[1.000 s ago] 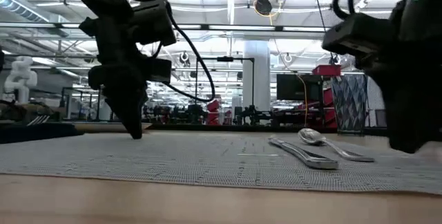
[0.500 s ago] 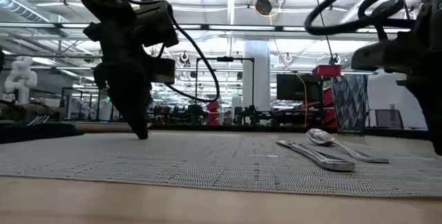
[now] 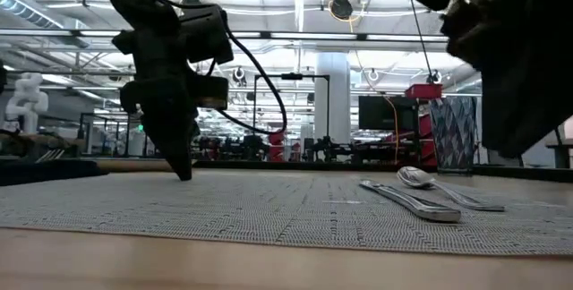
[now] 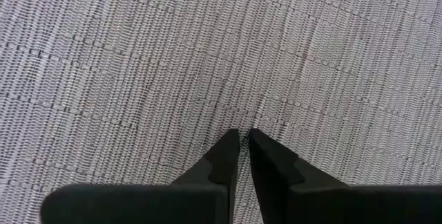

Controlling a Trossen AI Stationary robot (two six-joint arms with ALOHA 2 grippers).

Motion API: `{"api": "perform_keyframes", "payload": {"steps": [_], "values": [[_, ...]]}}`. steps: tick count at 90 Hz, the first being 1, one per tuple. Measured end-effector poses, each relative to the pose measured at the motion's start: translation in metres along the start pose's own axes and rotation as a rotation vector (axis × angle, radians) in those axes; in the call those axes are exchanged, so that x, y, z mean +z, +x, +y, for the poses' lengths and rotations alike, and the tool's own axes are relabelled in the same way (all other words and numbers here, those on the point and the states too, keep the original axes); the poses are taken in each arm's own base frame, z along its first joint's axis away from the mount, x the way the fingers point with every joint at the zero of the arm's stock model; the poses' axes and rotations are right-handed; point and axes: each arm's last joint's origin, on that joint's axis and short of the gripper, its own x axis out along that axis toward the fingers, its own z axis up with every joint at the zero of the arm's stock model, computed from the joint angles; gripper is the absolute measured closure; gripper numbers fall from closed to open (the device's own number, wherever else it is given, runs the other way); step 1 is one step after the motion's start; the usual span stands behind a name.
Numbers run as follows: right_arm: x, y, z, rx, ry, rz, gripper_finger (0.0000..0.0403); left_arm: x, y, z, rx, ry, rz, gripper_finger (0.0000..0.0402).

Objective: Set table place
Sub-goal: Adjust the gray placemat

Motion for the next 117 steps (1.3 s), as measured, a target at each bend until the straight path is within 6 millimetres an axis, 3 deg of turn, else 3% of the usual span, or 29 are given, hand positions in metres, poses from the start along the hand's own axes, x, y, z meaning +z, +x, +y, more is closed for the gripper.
{"api": "perform_keyframes", "payload": {"steps": [24, 60, 90, 117], "values": [[-0.006, 0.022, -0.005, -0.052, 0.059, 0.041, 0.0362, 0.0, 0.0, 0.0, 0.003, 0.016, 0.002, 0.0377], [-0.011, 0.013, -0.027, -0.234, 0.142, -0.017, 0.04, 0.01, 0.015, 0.001, -0.042, 0.019, 0.009, 0.0377], [-0.007, 0.007, -0.037, -0.381, 0.137, -0.003, 0.0397, 0.04, 0.021, -0.001, -0.06, 0.052, -0.012, 0.0377], [0.003, 0.006, -0.042, -0.473, 0.158, -0.041, 0.0397, 0.042, 0.022, -0.001, -0.064, 0.046, 0.009, 0.0377]]}}
